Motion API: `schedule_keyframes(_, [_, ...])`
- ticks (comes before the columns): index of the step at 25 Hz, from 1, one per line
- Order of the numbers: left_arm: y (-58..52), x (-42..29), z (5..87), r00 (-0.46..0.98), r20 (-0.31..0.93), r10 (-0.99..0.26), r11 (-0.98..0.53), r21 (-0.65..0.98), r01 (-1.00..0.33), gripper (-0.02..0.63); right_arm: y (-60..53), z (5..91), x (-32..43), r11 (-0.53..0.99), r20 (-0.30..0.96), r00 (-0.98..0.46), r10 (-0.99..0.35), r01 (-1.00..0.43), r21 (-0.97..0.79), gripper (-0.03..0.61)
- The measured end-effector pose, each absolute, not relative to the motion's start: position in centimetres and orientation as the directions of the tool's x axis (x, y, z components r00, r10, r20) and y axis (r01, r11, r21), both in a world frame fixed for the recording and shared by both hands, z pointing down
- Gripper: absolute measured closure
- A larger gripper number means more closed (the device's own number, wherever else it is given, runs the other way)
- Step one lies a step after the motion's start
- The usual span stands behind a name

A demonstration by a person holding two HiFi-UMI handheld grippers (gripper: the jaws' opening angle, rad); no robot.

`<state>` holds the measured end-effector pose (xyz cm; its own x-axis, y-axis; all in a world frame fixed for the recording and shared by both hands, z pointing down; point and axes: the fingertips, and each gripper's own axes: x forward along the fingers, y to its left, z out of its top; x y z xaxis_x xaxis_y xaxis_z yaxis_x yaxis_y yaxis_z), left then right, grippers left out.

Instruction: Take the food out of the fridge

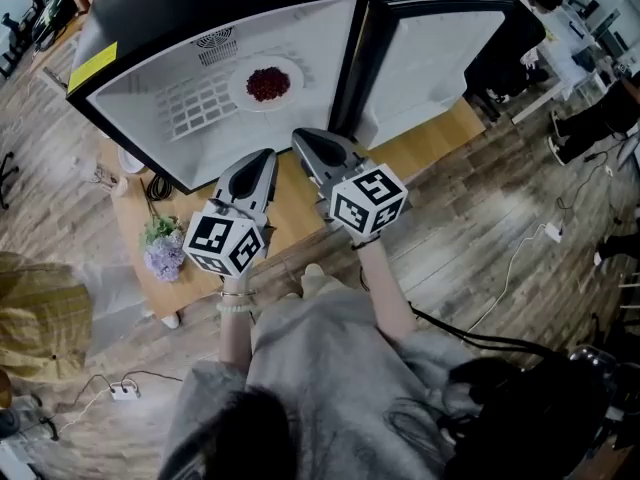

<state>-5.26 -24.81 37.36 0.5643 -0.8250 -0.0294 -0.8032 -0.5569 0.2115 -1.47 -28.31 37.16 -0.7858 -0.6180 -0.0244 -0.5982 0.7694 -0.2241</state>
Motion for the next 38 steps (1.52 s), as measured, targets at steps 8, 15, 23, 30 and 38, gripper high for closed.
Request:
schedule_keyframes(8, [-25.7,-6.3,38.4,0.517,0.004,-0.856,-0.504,0.218,-0.836,0.606,-29.5,38.3,-2.5,0.775,-0.036,-0.812,-0.582,-0.540,-0.328,0.569])
schedule_keyframes(15, [-27.0,-7.0,38.3,0.532,0.027,-0.846,-0.515,0.209,-0.831,0.606,-31.8,38.6,-2.1,0.695,-0.052,-0.764,-0.643,-0.554,-0.458,0.568])
schedule_keyframes(23, [-28.2,-7.8,38.5,0.542,0.046,-0.839,-0.523,0.204,-0.827,0.606,-33.8,39.3,-2.0,0.584,-0.041,-0.714,-0.699,-0.538,-0.608,0.483])
schedule_keyframes(30, [-29.1,-8.0,39.1,0.546,0.060,-0.836,-0.524,0.210,-0.825,0.606,-35.4,41.0,-2.0,0.475,-0.016,-0.688,-0.725,-0.484,-0.735,0.426])
schedule_keyframes(38, [-30.5,-8.7,39.2,0.537,0.062,-0.841,-0.515,0.205,-0.832,0.606,-37.2,41.7,-2.8,0.399,-0.014,-0.678,-0.735,-0.416,-0.817,0.411])
